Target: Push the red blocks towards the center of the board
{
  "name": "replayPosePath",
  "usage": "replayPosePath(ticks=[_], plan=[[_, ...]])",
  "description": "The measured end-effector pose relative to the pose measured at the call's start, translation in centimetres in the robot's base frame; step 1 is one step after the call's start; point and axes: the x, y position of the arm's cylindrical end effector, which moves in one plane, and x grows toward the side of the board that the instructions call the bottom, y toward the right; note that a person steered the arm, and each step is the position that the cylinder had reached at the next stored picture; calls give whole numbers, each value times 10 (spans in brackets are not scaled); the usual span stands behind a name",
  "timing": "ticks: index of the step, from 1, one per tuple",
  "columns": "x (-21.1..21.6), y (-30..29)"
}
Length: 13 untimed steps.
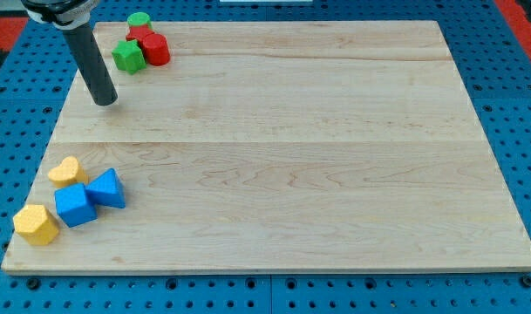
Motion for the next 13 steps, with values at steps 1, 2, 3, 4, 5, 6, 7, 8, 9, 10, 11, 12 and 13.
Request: replayPosePath(ticks=[1, 2, 3, 4, 5, 6, 7, 8, 9, 10, 11, 12, 13], plan=[[0, 0], [0, 0], [0, 0], [0, 0], [0, 0], [18, -44], [-21, -76], [-72, -76], [-126, -59], [-160, -24], [-141, 31], [-91, 68], [-63, 103]])
